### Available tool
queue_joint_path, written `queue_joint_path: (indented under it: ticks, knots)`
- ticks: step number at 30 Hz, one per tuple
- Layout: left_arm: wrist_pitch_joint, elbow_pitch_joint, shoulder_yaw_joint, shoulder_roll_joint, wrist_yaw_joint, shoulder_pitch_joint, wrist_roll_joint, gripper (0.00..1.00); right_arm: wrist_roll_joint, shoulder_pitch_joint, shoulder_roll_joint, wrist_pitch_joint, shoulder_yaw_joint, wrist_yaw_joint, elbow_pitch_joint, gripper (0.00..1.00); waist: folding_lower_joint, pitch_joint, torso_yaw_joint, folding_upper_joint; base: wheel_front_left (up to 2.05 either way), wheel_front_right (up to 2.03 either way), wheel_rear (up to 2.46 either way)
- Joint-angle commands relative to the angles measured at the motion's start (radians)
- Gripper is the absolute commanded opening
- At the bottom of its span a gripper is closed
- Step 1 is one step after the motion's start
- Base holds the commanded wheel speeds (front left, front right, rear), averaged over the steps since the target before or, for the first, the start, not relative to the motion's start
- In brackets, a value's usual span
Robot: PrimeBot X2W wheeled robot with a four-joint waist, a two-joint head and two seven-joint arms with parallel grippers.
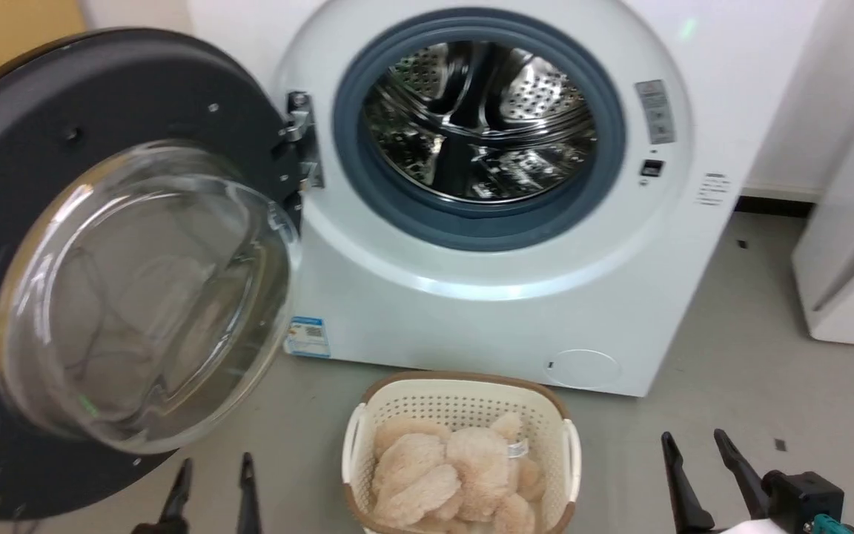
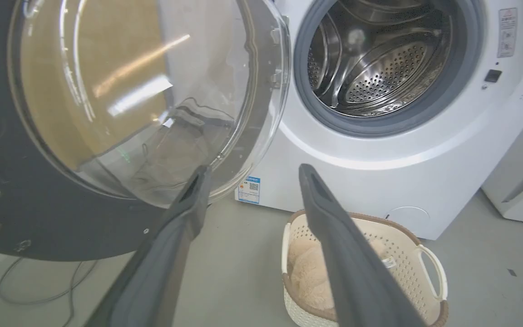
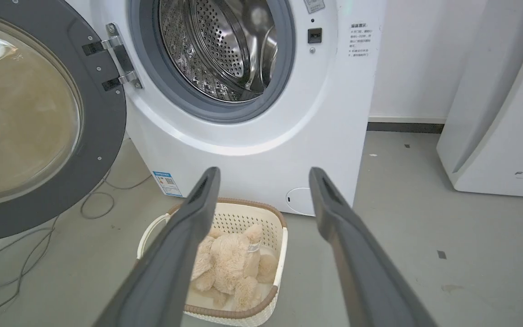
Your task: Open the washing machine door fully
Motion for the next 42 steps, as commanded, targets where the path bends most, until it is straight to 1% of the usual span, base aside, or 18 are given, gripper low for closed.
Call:
queue_joint_path:
  ticks: [1, 4, 9, 13, 17, 23, 24, 42]
  knots:
    - [0.002, 0.003, -0.003, 0.007, -0.006, -0.017, 0.007, 1.00, -0.004, 0.013, 0.003, 0.003, 0.001, 0.001, -0.008, 1.00, 0.0000, -0.004, -0.022, -0.0001, 0.00, 0.00, 0.00]
    - [0.010, 0.021, -0.029, 0.014, -0.019, -0.028, 0.021, 1.00, -0.029, 0.017, 0.003, 0.021, 0.004, 0.001, -0.042, 1.00, 0.0000, -0.007, -0.065, -0.0001, 0.00, 0.00, 0.00]
    - [0.015, 0.053, -0.066, 0.011, -0.035, -0.049, 0.034, 1.00, -0.054, 0.034, 0.003, 0.046, -0.006, 0.001, -0.088, 1.00, 0.0000, -0.008, -0.130, -0.0001, 0.00, 0.00, 0.00]
    - [0.010, 0.082, -0.075, 0.003, -0.036, -0.056, 0.029, 1.00, -0.055, 0.051, 0.003, 0.061, -0.014, 0.001, -0.111, 1.00, 0.0000, -0.009, -0.173, -0.0001, 0.00, 0.00, 0.00]
    - [0.001, 0.102, -0.072, 0.000, -0.030, -0.055, 0.022, 1.00, -0.057, 0.057, 0.003, 0.069, -0.013, 0.001, -0.123, 1.00, 0.0000, -0.007, -0.195, -0.0001, 0.00, 0.00, 0.00]
    - [-0.013, 0.116, -0.070, -0.002, -0.034, -0.065, 0.007, 1.00, -0.046, 0.063, 0.003, 0.071, -0.009, 0.001, -0.134, 1.00, 0.0000, 0.000, -0.198, -0.0001, 0.00, 0.00, 0.00]
    - [-0.007, 0.115, -0.070, -0.004, -0.033, -0.049, 0.008, 0.00, -0.049, 0.047, 0.000, 0.070, -0.010, 0.000, -0.129, 0.00, 0.0000, 0.000, -0.199, -0.0001, 0.00, 0.00, 0.00]
    - [0.022, 0.095, -0.045, -0.018, -0.052, -0.069, 0.036, 0.00, -0.064, 0.033, 0.000, 0.086, -0.009, 0.000, -0.145, 0.00, 0.0000, 0.008, -0.191, -0.0001, 0.00, 0.00, 0.00]
